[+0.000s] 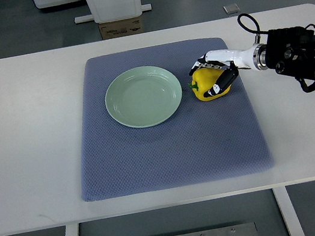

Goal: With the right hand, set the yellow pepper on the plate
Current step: 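Carry the pepper with the right hand over the green plate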

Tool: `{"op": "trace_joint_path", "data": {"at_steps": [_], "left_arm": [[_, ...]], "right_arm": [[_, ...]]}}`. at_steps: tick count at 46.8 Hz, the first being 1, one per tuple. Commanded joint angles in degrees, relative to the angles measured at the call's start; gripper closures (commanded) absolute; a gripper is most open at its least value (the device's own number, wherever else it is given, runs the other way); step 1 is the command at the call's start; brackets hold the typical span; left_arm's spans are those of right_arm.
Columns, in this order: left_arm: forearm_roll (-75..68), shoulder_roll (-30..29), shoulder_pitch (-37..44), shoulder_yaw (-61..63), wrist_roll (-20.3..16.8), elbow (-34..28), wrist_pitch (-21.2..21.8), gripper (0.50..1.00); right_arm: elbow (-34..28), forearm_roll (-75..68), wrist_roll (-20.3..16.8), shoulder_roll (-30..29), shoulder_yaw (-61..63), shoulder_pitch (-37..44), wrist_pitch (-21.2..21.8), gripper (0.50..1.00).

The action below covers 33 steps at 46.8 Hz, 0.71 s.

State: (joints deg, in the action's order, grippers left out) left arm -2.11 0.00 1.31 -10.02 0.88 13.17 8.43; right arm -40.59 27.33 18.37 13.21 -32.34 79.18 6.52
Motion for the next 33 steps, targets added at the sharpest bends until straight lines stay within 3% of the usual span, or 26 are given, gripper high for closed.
{"op": "trace_joint_path", "data": {"at_steps": [1, 16, 33], "left_arm": [[0.00, 0.00, 0.01, 0.00, 0.00, 0.01, 0.01, 0.500], [0.00, 0.00, 0.01, 0.00, 0.00, 0.01, 0.01, 0.500], [0.00, 0.00, 0.01, 0.00, 0.00, 0.01, 0.01, 0.500]], "right_arm": [[0.25, -0.17, -0.09, -1.34, 0.17, 0.36, -1.16, 1.000], [0.16, -0.70, -0.35, -2.31, 3.60, 3.00, -0.90, 1.000], [0.77, -1.66, -1.76, -11.71, 4.57, 4.41, -1.16, 1.000]]}}
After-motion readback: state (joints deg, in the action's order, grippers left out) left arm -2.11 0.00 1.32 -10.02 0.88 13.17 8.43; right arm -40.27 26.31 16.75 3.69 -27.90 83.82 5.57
